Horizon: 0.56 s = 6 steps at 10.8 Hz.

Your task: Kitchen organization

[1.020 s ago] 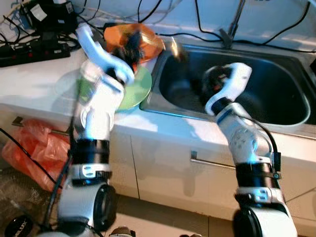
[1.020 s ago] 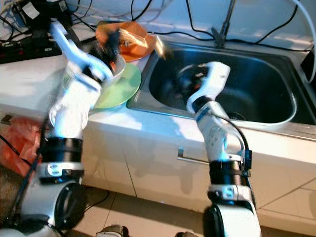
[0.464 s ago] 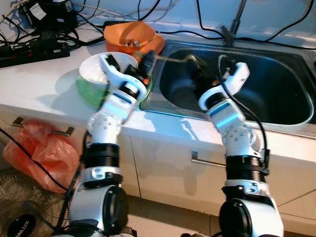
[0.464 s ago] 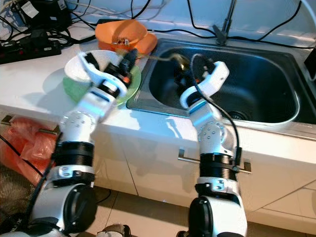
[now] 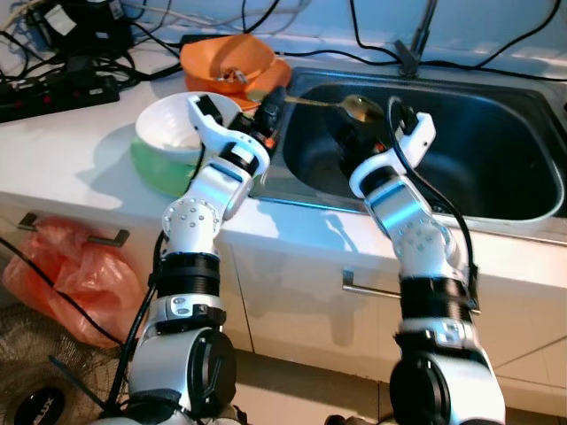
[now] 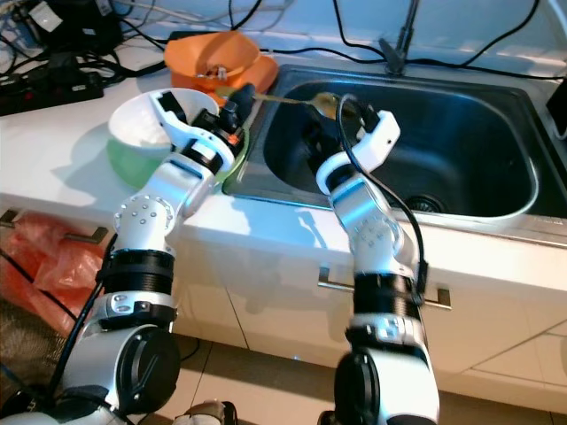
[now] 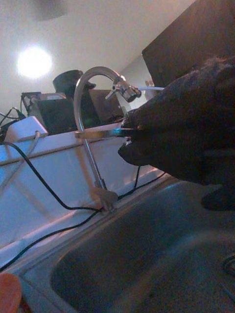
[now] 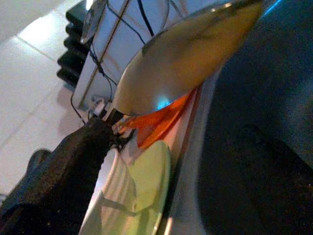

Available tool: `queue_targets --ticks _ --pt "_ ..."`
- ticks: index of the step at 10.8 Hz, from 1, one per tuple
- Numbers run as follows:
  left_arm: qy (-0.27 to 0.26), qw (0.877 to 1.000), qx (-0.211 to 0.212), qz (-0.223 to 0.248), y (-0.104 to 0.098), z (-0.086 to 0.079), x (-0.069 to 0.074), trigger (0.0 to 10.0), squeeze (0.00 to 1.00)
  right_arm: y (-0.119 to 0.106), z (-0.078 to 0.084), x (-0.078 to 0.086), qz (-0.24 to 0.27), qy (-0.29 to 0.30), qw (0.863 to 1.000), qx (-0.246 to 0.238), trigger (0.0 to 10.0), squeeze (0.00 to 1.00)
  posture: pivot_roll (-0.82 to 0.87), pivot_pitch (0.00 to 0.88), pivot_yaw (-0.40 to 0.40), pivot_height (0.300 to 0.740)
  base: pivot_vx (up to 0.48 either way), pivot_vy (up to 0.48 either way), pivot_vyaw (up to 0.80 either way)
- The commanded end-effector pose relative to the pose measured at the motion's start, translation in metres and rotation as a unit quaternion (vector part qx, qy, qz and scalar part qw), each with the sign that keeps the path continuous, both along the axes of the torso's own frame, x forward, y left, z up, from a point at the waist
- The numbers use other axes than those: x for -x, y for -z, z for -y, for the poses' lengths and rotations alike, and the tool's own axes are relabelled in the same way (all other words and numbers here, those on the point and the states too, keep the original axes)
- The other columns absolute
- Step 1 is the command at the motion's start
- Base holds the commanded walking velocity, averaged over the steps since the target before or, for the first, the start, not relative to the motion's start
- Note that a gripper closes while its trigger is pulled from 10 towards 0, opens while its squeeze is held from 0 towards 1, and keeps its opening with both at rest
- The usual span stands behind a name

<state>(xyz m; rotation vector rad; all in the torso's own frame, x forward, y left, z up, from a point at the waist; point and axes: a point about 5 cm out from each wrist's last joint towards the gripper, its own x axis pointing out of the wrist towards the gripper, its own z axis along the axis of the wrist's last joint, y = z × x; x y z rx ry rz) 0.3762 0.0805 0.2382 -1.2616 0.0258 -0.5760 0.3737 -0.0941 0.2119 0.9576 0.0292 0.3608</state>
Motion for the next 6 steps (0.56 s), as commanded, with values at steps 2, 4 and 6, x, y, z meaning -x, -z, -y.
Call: queue_targets --ticks 2,4,6 --pt "0.013 1.0 0.009 -0.018 0.007 0.007 0.005 0.0 0.0 -0.021 -0.013 -0.003 0.038 -0.012 0.997 -0.072 10.0 0.0 0.09 0.104 0.048 0.74 0.0 0.0 0.0" --pt "0.014 1.0 0.011 -0.021 0.008 0.008 0.006 0.0 0.0 -0.025 -0.011 -0.004 0.049 -0.013 0.995 -0.084 10.0 0.0 0.09 0.107 0.044 0.74 0.0 0.0 0.0" --pt "0.014 0.999 0.012 -0.03 0.01 0.01 0.006 0.0 0.0 -0.024 -0.012 -0.004 0.053 -0.019 0.994 -0.094 10.0 0.0 0.09 0.111 0.043 0.74 0.0 0.0 0.0"
